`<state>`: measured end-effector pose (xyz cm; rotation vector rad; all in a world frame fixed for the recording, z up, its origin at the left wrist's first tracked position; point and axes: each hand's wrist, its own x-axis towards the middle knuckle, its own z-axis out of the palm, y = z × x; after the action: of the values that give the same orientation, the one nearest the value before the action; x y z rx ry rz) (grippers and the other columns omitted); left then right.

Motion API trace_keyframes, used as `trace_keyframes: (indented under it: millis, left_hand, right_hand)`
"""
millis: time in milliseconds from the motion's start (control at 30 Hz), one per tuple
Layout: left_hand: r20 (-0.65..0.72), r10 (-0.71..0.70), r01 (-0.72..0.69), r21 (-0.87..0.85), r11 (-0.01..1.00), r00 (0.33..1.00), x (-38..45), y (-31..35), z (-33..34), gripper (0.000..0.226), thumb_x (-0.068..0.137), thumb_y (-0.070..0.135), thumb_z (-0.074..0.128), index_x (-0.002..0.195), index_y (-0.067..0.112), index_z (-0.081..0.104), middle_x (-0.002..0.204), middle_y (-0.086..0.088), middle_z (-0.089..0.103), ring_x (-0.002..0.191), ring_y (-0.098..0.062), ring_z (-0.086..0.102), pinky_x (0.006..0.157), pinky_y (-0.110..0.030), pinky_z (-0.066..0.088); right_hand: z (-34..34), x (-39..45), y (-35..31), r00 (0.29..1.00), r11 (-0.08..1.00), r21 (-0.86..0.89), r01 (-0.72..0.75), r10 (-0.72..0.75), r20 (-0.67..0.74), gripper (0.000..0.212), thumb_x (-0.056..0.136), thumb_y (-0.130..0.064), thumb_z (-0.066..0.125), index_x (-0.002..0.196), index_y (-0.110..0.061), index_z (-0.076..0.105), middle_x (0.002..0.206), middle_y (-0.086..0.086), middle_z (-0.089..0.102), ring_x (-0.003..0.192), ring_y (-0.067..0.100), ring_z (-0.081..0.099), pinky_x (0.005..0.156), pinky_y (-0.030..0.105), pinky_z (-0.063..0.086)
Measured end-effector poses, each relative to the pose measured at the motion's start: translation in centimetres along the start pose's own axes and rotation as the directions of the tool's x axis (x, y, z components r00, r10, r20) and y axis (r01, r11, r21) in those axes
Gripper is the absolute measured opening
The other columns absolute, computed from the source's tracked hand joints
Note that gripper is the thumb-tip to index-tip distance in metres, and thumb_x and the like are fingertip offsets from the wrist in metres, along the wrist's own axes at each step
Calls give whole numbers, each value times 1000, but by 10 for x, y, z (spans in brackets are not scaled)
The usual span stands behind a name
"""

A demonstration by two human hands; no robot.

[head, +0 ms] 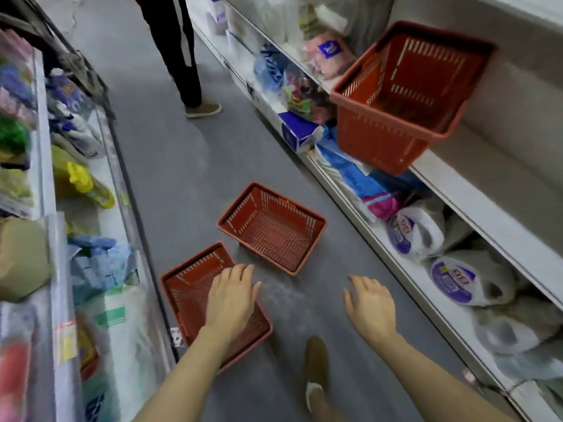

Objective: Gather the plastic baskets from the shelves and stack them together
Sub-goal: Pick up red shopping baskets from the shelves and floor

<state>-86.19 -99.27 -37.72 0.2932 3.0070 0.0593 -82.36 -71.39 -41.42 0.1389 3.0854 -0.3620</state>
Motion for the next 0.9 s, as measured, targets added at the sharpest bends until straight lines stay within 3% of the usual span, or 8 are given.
trace_keyframes:
  millis: [100, 300, 433, 500, 567, 667, 767, 900]
  left_hand:
    - [27, -15, 15, -8, 1000, 1000, 45, -19, 26, 51, 92, 42, 37, 115, 10, 69, 110, -7, 69, 94, -28, 64, 78, -41, 53]
    - [55, -36, 36, 15, 999, 998, 122, -63, 98, 51, 92, 39, 38, 120, 8, 67, 112, -9, 70, 96, -30, 65, 82, -43, 52]
    - [50, -33, 32, 24, 999, 998, 176, -93, 157, 51, 93, 38, 39, 123, 5, 65, 111, -14, 70, 101, -36, 65, 84, -48, 51]
    - [37, -19, 17, 45, 999, 999, 198, -105, 190, 53, 93, 38, 38, 125, 4, 64, 111, -14, 70, 103, -39, 65, 86, -49, 51]
    - [24, 8, -9, 46, 999, 1000, 216, -114, 221, 54, 93, 37, 38, 127, 4, 63, 109, -13, 70, 99, -37, 65, 86, -49, 51]
    - [8, 40, -40, 50, 998, 999, 235, -128, 268, 54, 94, 37, 37, 128, 5, 63, 109, -11, 70, 94, -34, 65, 84, -48, 51]
    - [10, 69, -70, 68, 995, 998, 250, -141, 311, 54, 94, 38, 36, 127, 6, 63, 109, -10, 69, 91, -33, 64, 82, -47, 49]
    - [47, 126, -130, 107, 986, 991, 274, -153, 352, 51, 93, 37, 37, 124, 6, 64, 110, -9, 69, 91, -33, 65, 76, -43, 51]
  right_hand:
    - [39, 46, -8, 999, 1000, 9, -12, 12, 33, 30, 68, -16, 82, 93, -4, 71, 80, 12, 70, 71, 33, 66, 60, 42, 55]
    - [133, 116, -20, 992, 998, 8, -62, 61, 114, 21, 68, -17, 78, 83, -5, 71, 73, 13, 69, 64, 33, 67, 55, 39, 55]
    - [205, 159, -21, 985, 998, -19, -68, 70, 156, 26, 71, -26, 61, 81, -5, 73, 72, 11, 70, 64, 29, 68, 57, 35, 56]
    - [242, 177, -21, 986, 996, -8, -94, 94, 140, 25, 67, -20, 71, 83, -1, 72, 71, 13, 70, 62, 31, 67, 56, 36, 56]
    - [285, 192, -20, 975, 985, 49, -167, 158, 155, 41, 56, -11, 86, 91, 4, 70, 74, 17, 68, 63, 35, 66, 54, 38, 56]
    - [345, 207, -22, 926, 918, 172, -357, 324, 192, 61, 72, -14, 80, 123, 7, 54, 105, 25, 61, 89, 42, 62, 71, 45, 54]
    - [388, 216, -29, 805, 751, 292, -593, 538, 251, 81, 87, -20, 66, 148, 5, 19, 143, 27, 35, 117, 47, 49, 94, 48, 44]
    - [413, 224, -31, 771, 623, 481, -617, 603, 207, 75, 86, -3, 61, 147, 8, 19, 142, 33, 36, 122, 48, 45, 98, 47, 39]
